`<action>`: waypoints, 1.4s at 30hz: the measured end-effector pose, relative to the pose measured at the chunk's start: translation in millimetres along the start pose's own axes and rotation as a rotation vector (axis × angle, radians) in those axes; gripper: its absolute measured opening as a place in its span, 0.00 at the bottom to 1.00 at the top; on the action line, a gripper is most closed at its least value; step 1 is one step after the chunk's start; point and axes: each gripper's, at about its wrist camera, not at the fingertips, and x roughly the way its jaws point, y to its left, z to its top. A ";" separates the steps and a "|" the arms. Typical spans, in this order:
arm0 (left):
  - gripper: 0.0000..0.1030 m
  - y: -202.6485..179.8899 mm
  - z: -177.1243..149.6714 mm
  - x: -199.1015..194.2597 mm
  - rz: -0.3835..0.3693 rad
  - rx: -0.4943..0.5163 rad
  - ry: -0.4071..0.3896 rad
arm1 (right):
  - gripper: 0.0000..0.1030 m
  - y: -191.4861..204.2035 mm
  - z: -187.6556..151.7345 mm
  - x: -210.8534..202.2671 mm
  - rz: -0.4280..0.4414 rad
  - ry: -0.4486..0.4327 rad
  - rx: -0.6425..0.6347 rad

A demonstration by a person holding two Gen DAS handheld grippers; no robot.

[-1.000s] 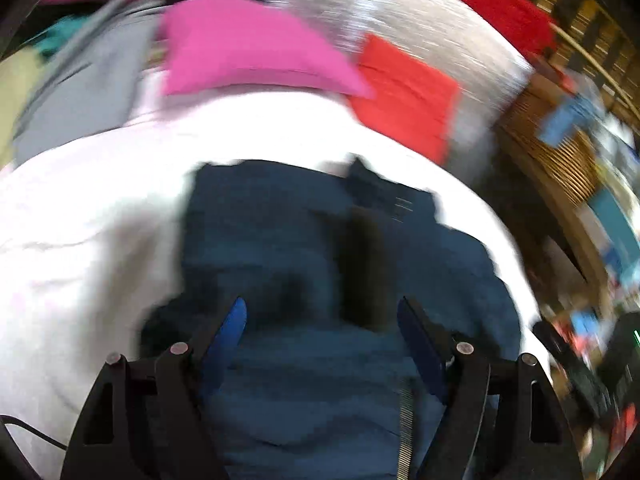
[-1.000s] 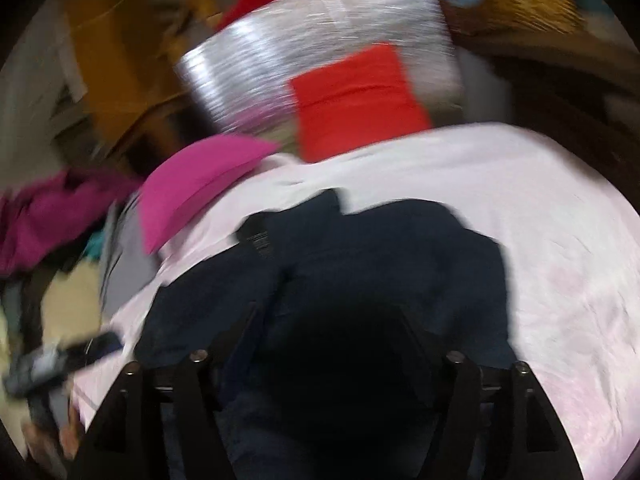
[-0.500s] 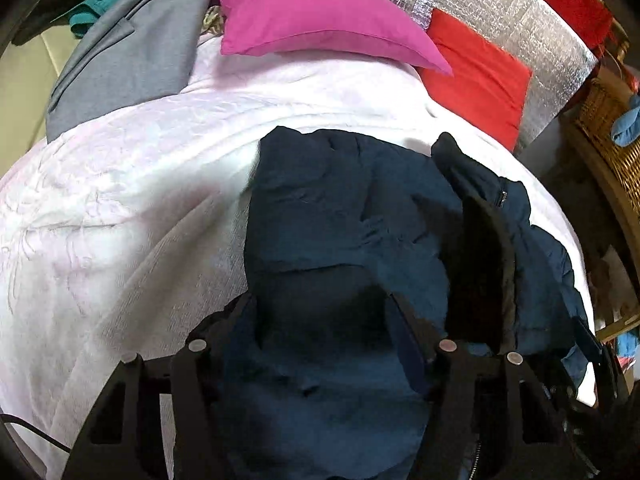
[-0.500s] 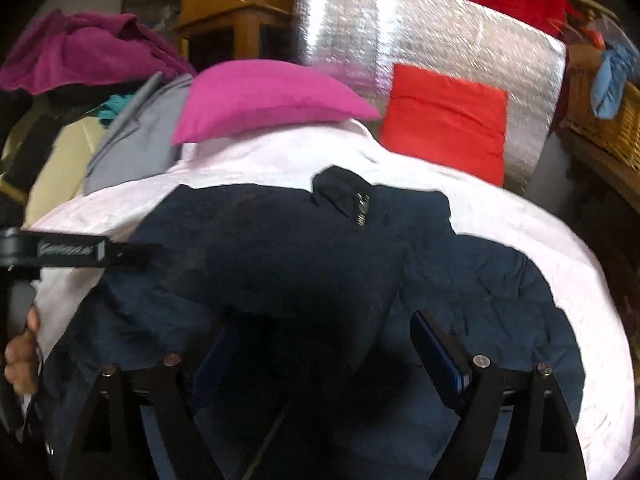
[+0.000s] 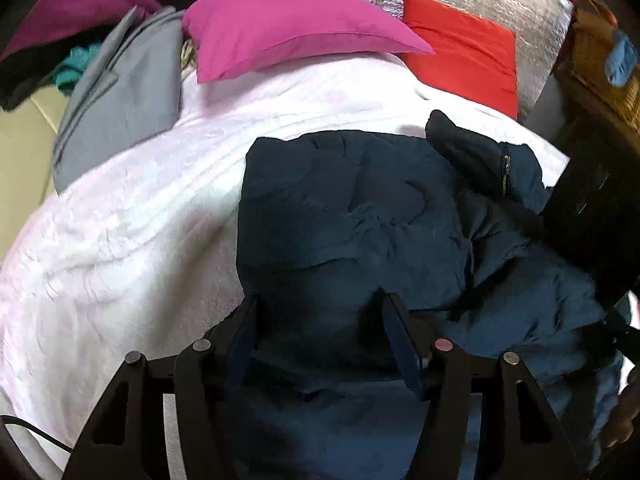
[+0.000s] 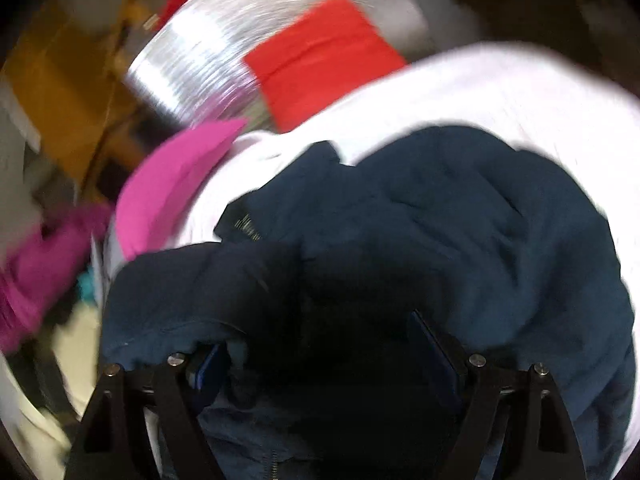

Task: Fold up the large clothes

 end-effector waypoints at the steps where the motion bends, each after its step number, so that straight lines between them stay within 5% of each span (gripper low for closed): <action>1: 0.62 -2.4 0.6 0.7 0.010 0.009 -0.005 | 0.83 -3.4 0.5 -0.4 0.018 0.003 0.020; 7: 0.62 -11.6 -0.3 0.1 0.050 0.057 -0.039 | 0.83 -6.5 5.8 -6.9 0.141 -0.046 0.068; 14: 0.62 -15.1 -2.7 -8.2 0.082 0.116 -0.098 | 0.83 -34.4 15.4 1.9 0.182 -0.056 0.217; 17: 0.62 -18.7 -2.8 -12.8 0.098 0.145 -0.129 | 0.73 -49.1 18.8 1.9 0.210 -0.070 0.295; 19: 0.62 -21.7 -3.2 -16.1 0.110 0.164 -0.149 | 0.44 -54.4 18.6 5.9 0.184 -0.058 0.315; 22: 0.62 -24.9 -2.9 -20.7 0.123 0.184 -0.176 | 0.26 -53.8 15.3 7.6 0.144 -0.041 0.306; 34: 0.62 -22.4 -0.4 -33.7 0.129 0.172 -0.237 | 0.16 -8.0 14.1 -35.8 0.084 -0.135 0.086; 42: 0.62 -23.6 -0.5 -36.8 0.127 0.166 -0.256 | 0.16 -31.7 14.9 -10.2 -0.054 -0.040 0.085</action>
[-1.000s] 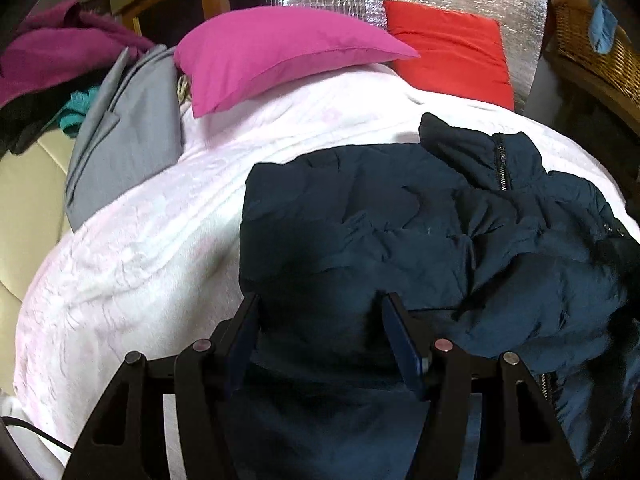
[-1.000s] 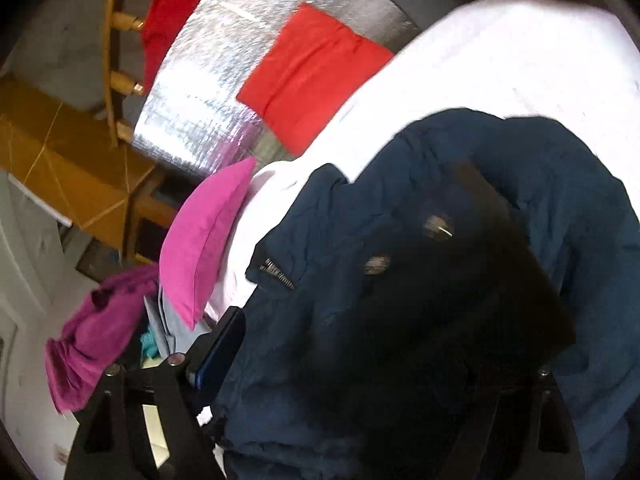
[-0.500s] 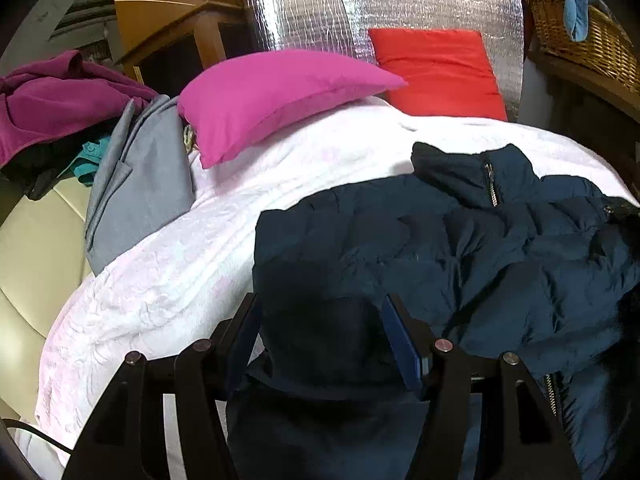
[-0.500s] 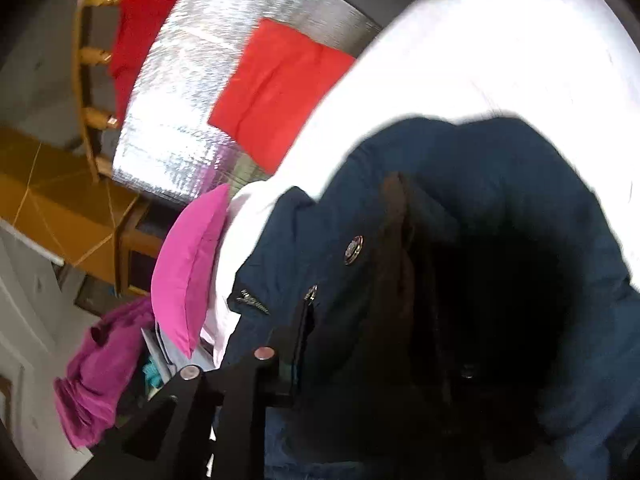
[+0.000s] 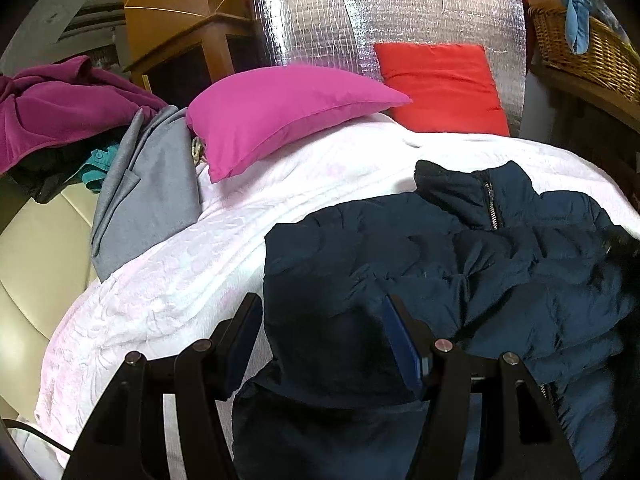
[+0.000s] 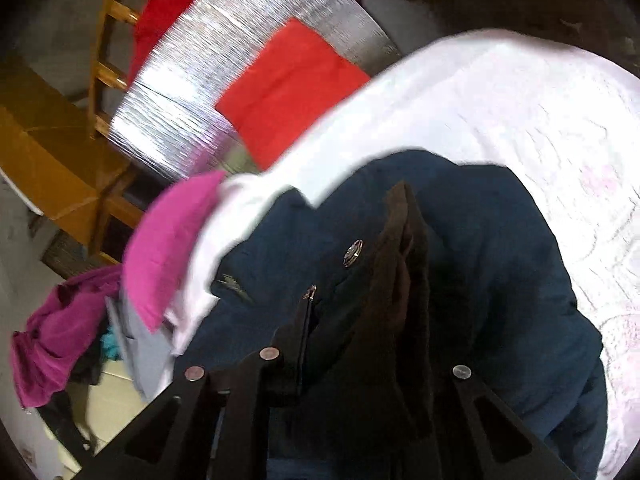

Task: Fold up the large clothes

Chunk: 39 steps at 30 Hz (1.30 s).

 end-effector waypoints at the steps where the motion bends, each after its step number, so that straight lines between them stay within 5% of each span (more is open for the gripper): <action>1: 0.62 -0.6 0.1 -0.3 -0.001 0.001 -0.002 | 0.17 -2.2 -1.0 9.4 -0.014 0.037 0.015; 5: 0.62 -3.2 0.8 -2.0 -0.002 0.004 -0.012 | 0.24 -7.0 2.5 13.8 -0.006 0.077 0.040; 7: 0.62 -3.9 1.4 -3.5 -0.006 0.001 -0.018 | 0.41 -8.5 3.9 7.2 0.026 0.076 0.048; 9: 0.62 -4.7 1.9 -5.1 -0.009 -0.004 -0.022 | 0.48 -6.1 3.4 3.1 0.048 0.070 0.050; 11: 0.62 -5.8 2.4 -6.9 -0.011 -0.005 -0.028 | 0.48 -5.5 2.6 -1.7 0.058 0.070 0.031; 14: 0.62 -8.6 3.1 -8.6 -0.011 -0.003 -0.034 | 0.21 1.0 1.0 -0.5 0.012 0.061 -0.040; 20: 0.62 -11.9 4.4 -7.8 -0.012 -0.004 -0.030 | 0.11 14.3 3.7 -31.9 0.015 -0.055 -0.112; 24: 0.62 -13.3 4.1 -7.5 -0.015 -0.005 -0.026 | 0.10 14.2 6.6 -44.2 -0.049 -0.125 -0.142; 29: 0.62 -14.0 4.3 -7.9 -0.017 -0.006 -0.026 | 0.11 -9.0 7.5 -1.9 -0.137 0.044 -0.094; 33: 0.62 -11.9 5.7 -9.9 -0.019 -0.020 -0.036 | 0.14 -11.6 12.0 -9.4 -0.108 0.058 -0.070; 39: 0.62 -13.2 6.0 -10.3 -0.018 -0.020 -0.036 | 0.37 -19.9 13.4 -9.0 -0.041 0.091 0.007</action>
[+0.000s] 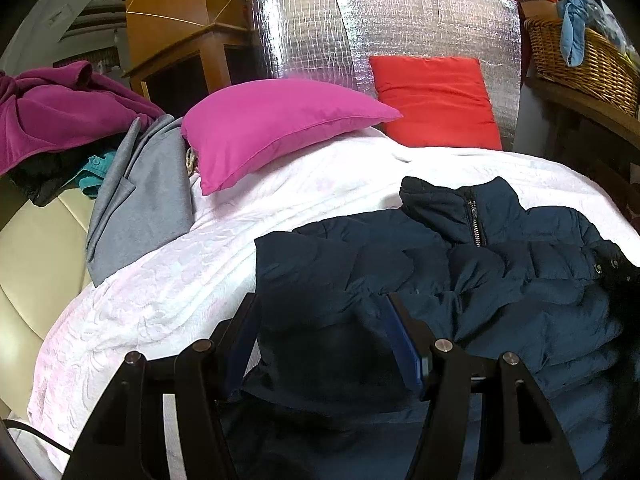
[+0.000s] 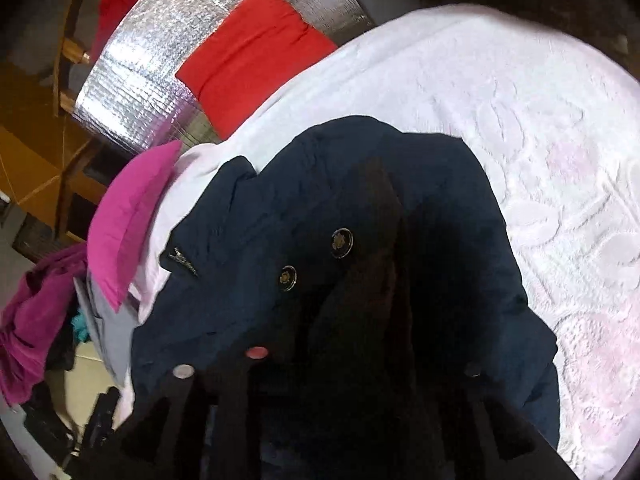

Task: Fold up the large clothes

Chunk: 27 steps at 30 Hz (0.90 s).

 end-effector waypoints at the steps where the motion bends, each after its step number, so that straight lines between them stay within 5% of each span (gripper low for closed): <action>1: 0.62 0.1 -0.1 0.0 0.002 -0.001 0.000 | 0.46 -0.4 0.3 -2.3 0.013 -0.001 0.007; 3: 0.62 0.0 0.1 -0.3 0.002 -0.003 0.000 | 0.56 -0.5 -0.7 -6.0 0.033 -0.011 0.016; 9: 0.62 -1.7 0.4 1.1 0.005 0.003 0.007 | 0.55 2.4 -3.6 -0.1 0.010 -0.006 -0.011; 13: 0.62 -2.8 0.7 1.2 0.006 0.005 0.007 | 0.23 5.8 -3.6 1.2 -0.046 -0.016 -0.069; 20: 0.62 -2.2 0.2 0.2 0.007 0.000 0.003 | 0.15 26.3 -3.7 -29.3 -0.037 -0.161 -0.162; 24: 0.62 -3.4 -0.8 0.4 0.003 0.004 0.007 | 0.18 15.6 -5.0 0.0 -0.137 -0.039 -0.139; 27: 0.62 -4.3 -0.6 2.0 0.000 0.012 0.016 | 0.22 3.3 -1.2 5.0 -0.093 0.002 -0.068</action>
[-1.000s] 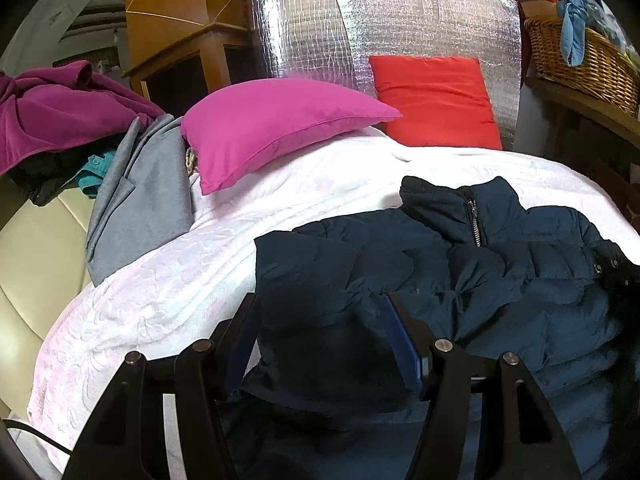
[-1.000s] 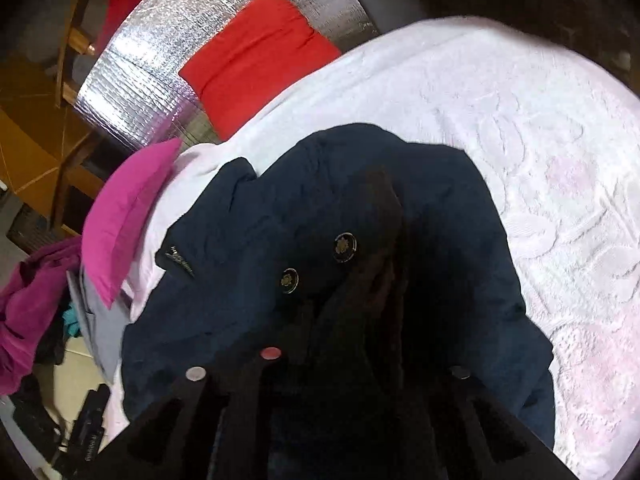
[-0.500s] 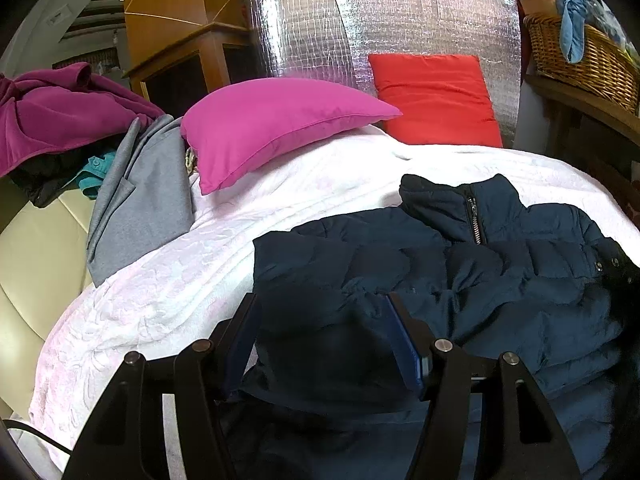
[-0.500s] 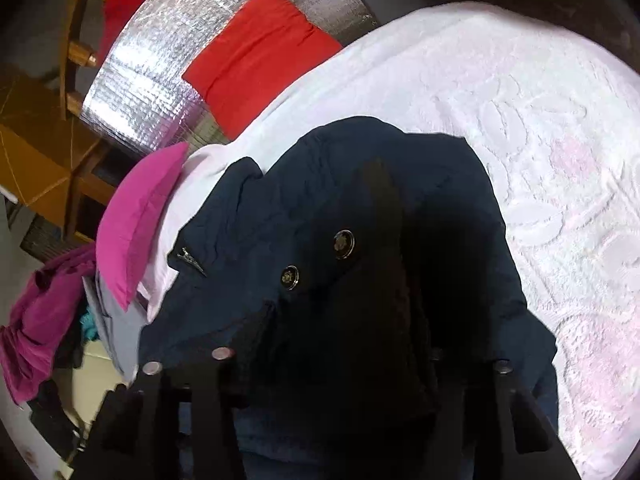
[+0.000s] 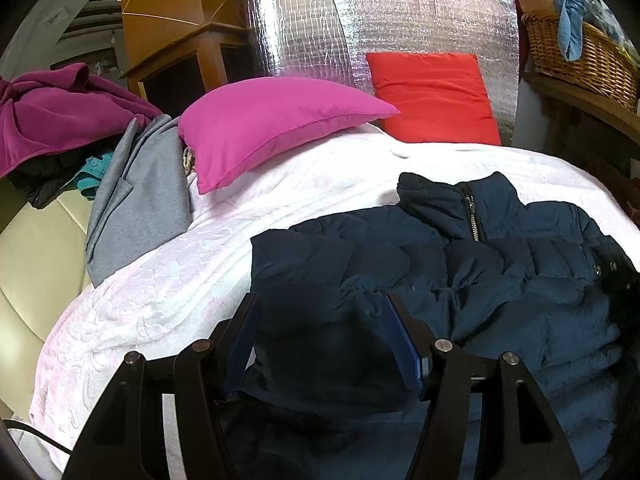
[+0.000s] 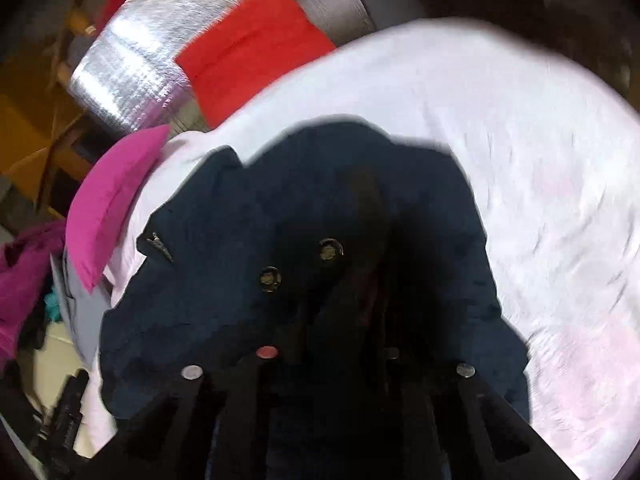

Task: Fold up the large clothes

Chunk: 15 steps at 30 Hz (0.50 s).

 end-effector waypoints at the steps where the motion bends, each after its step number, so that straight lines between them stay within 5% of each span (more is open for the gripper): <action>1: 0.62 0.2 -0.2 1.3 -0.001 0.001 0.007 | 0.28 -0.7 1.5 -4.5 0.011 -0.001 0.009; 2: 0.64 0.5 -0.4 3.3 -0.003 0.002 0.019 | 0.33 -1.9 2.9 -11.2 0.032 -0.024 0.015; 4: 0.69 3.2 -1.6 9.6 -0.013 -0.004 0.055 | 0.61 -5.6 4.6 -23.6 0.058 -0.070 0.025; 15: 0.76 73.3 -5.2 53.5 -0.057 -0.251 0.241 | 0.62 -51.4 22.2 -55.5 0.046 -0.182 0.088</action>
